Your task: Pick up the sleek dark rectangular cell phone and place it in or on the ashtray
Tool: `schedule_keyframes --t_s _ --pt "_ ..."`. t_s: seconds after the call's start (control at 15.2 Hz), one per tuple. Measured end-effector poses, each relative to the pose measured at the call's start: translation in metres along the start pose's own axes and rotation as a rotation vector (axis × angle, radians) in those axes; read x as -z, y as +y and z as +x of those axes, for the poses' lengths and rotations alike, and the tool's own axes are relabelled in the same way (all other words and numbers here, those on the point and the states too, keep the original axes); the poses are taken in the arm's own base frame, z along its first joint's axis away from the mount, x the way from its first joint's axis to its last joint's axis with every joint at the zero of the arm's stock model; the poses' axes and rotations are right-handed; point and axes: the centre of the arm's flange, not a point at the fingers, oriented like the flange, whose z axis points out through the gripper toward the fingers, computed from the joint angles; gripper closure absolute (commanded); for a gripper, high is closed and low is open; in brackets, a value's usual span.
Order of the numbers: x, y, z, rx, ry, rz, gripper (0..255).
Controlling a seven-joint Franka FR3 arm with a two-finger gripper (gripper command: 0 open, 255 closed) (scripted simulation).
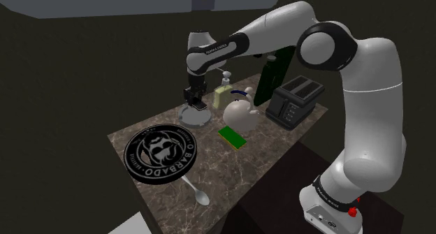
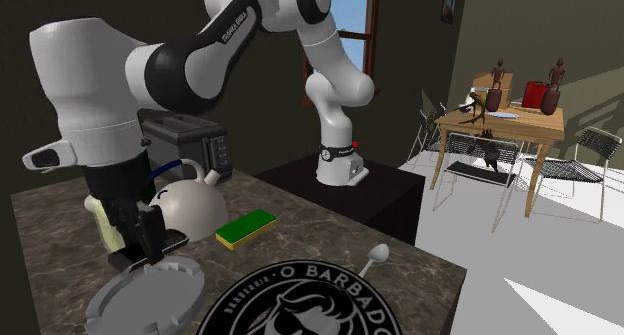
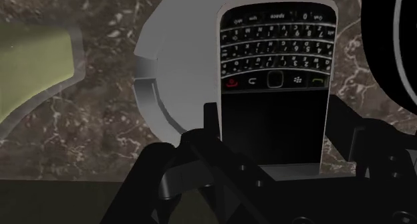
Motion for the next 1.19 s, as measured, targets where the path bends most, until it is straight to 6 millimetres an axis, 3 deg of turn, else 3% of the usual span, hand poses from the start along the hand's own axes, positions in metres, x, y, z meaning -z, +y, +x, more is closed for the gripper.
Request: schedule_keyframes --t_s 0.26,0.92,1.19 --pt "-0.017 0.01 0.015 0.0 -0.001 0.0 255" --pt "-0.069 0.013 0.015 0.0 -0.001 0.0 255" --pt "-0.076 0.013 0.015 0.0 -0.001 0.0 255"
